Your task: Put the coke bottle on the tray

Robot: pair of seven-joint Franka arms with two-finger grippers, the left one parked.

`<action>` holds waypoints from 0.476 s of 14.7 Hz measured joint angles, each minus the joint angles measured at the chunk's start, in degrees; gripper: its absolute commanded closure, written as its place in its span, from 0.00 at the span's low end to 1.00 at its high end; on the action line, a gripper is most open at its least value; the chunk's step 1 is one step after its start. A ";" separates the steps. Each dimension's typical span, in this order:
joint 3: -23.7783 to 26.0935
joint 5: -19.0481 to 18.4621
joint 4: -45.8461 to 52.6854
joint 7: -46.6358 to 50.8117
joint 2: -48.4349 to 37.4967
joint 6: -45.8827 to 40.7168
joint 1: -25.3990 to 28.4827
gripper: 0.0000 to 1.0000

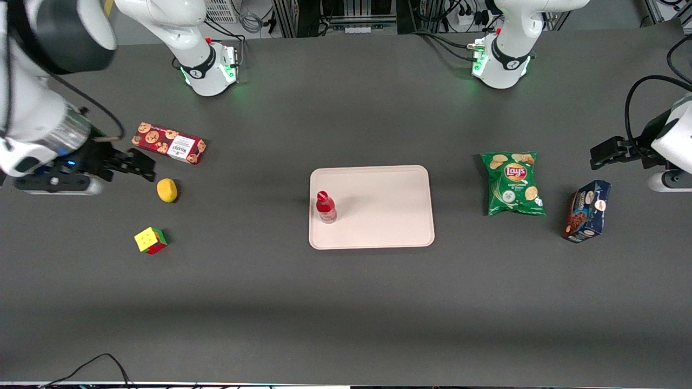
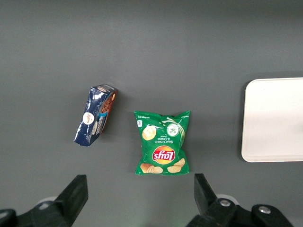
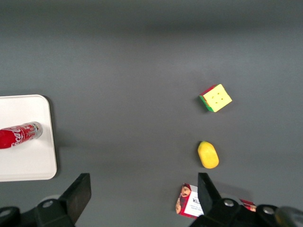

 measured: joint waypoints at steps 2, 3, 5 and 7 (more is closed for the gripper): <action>-3.43 1.75 -1.04 -3.90 -2.48 -0.88 -0.17 0.00; -4.30 2.00 -1.40 -4.82 -3.61 -1.93 -0.21 0.00; -5.29 2.05 -1.68 -6.54 -5.68 -4.01 -0.20 0.00; -6.54 2.07 -1.93 -8.85 -7.06 -4.65 -0.18 0.00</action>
